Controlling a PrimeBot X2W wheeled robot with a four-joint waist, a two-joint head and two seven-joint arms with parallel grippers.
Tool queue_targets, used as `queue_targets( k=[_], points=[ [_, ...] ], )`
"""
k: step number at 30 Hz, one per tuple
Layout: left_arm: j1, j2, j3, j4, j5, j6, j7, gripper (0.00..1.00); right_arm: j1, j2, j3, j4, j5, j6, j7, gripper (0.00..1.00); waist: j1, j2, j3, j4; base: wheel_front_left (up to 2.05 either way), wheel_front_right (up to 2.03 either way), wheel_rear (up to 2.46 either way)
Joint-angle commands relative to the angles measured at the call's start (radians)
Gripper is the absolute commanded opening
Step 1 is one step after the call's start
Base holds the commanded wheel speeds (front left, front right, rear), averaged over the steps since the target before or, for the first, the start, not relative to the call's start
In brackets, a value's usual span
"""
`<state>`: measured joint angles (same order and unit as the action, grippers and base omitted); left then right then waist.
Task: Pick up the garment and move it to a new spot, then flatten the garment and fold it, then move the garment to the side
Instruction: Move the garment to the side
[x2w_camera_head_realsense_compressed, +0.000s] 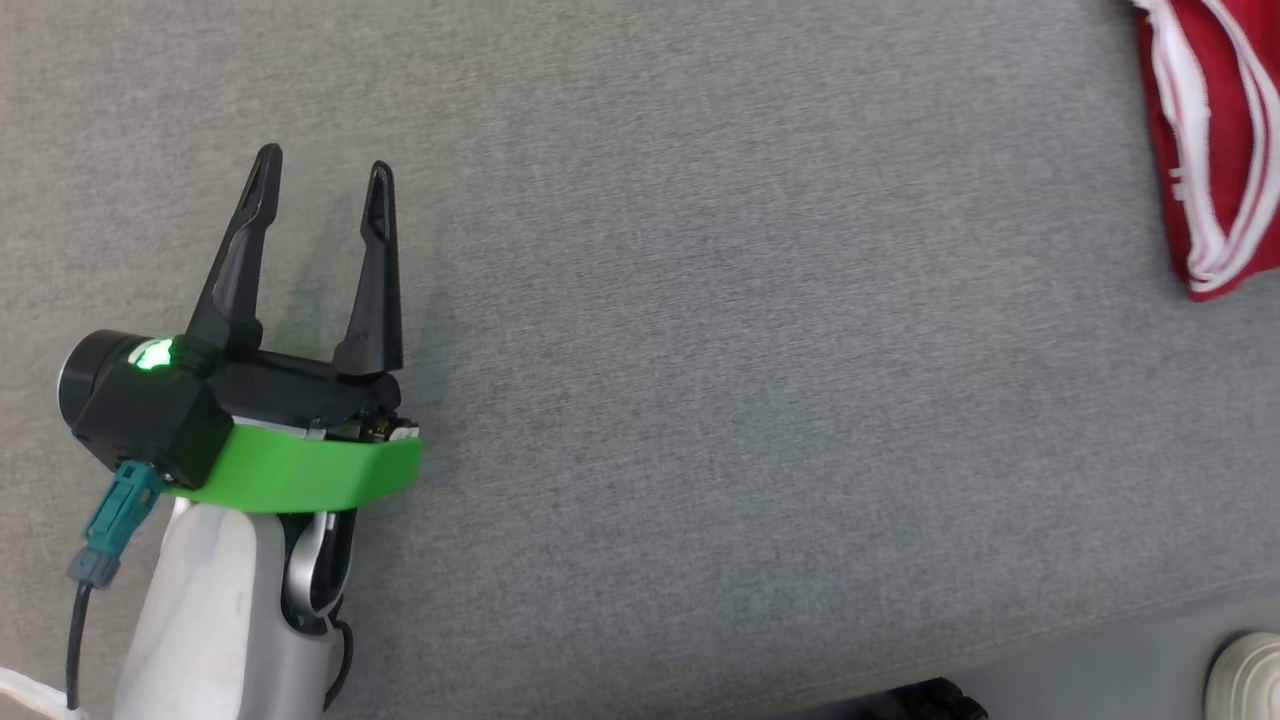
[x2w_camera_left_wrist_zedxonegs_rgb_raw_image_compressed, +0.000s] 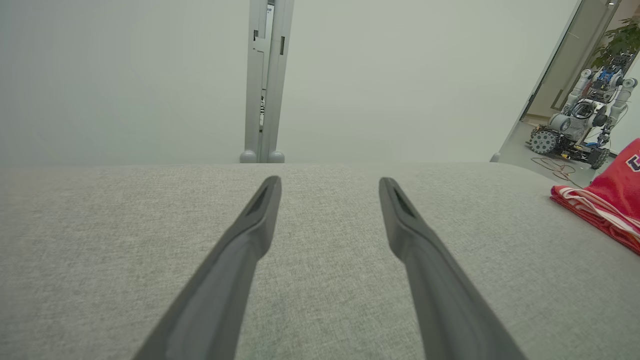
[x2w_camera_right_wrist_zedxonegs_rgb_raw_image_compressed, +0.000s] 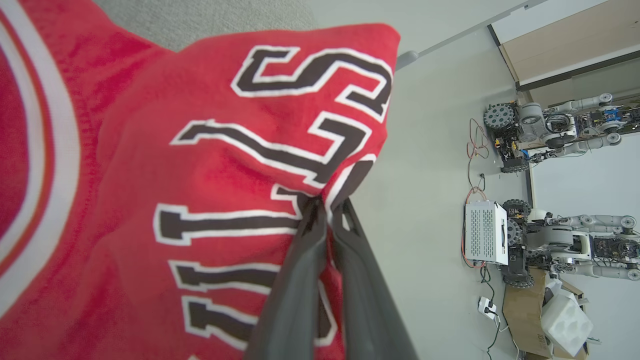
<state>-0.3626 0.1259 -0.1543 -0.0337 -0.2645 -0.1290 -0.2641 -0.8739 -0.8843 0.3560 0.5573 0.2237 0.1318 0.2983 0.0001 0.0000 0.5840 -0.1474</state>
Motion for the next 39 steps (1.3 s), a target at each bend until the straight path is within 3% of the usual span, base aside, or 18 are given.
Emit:
queue_targets(
  k=[1,2,3,4,10,19,25,30,35,39],
  points=[
    [-0.016,0.006,0.006,-0.004,-0.005,-0.002,0.0,1.0,0.009,0.01,-0.019,0.012,-0.022,-0.002,-0.014,0.0,-0.0001,0.0,0.026,0.031,0.0,0.0,0.0],
    [-0.015,0.006,0.007,-0.004,-0.003,-0.002,0.0,1.0,0.01,0.012,-0.032,0.023,-0.033,-0.002,-0.018,0.15,-0.0001,0.0,0.027,0.034,0.0,0.0,0.0],
    [-0.014,0.006,0.009,-0.005,-0.002,-0.002,0.0,1.0,0.012,0.019,-0.049,0.036,-0.047,-0.002,-0.02,0.8,-0.0001,0.0,0.027,0.036,0.0,0.0,0.0],
    [-0.012,0.005,0.01,-0.006,-0.002,-0.002,0.0,1.0,0.015,0.028,-0.06,0.041,-0.06,-0.002,-0.023,1.0,-0.0001,0.0,0.025,0.038,0.0,0.0,0.0],
    [0.017,-0.009,0.024,0.014,-0.009,-0.002,0.0,1.0,0.051,0.084,-0.135,0.073,-0.115,-0.002,-0.062,1.0,-0.0001,0.0,-0.04,0.043,0.0,0.0,0.0],
    [0.108,-0.037,0.048,0.065,-0.015,-0.002,0.0,1.0,0.166,0.198,-0.225,0.04,-0.118,-0.002,-0.195,1.0,-0.0001,0.0,-0.24,0.052,0.0,0.0,0.0],
    [0.197,-0.054,0.083,0.096,-0.017,-0.002,0.0,1.0,0.297,0.309,-0.302,-0.096,-0.074,-0.002,-0.28,1.0,-0.0001,0.0,-0.374,0.058,0.0,0.0,0.0],
    [0.263,-0.063,0.121,0.125,0.002,-0.002,0.0,1.0,0.451,0.468,-0.4,-0.263,0.024,-0.002,-0.344,1.0,-0.0001,0.0,-0.457,0.066,0.0,0.0,0.0],
    [0.299,-0.067,0.141,0.153,-0.005,-0.002,0.0,1.0,0.591,0.565,-0.409,-0.391,0.053,-0.002,-0.39,1.0,-0.0001,0.0,-0.499,0.081,0.0,0.0,0.0],
    [0.315,-0.071,0.152,0.182,-0.011,-0.002,0.0,1.0,0.672,0.616,-0.392,-0.408,0.064,-0.002,-0.443,1.0,-0.0001,0.0,-0.521,0.099,0.0,0.0,0.0]
  ],
)
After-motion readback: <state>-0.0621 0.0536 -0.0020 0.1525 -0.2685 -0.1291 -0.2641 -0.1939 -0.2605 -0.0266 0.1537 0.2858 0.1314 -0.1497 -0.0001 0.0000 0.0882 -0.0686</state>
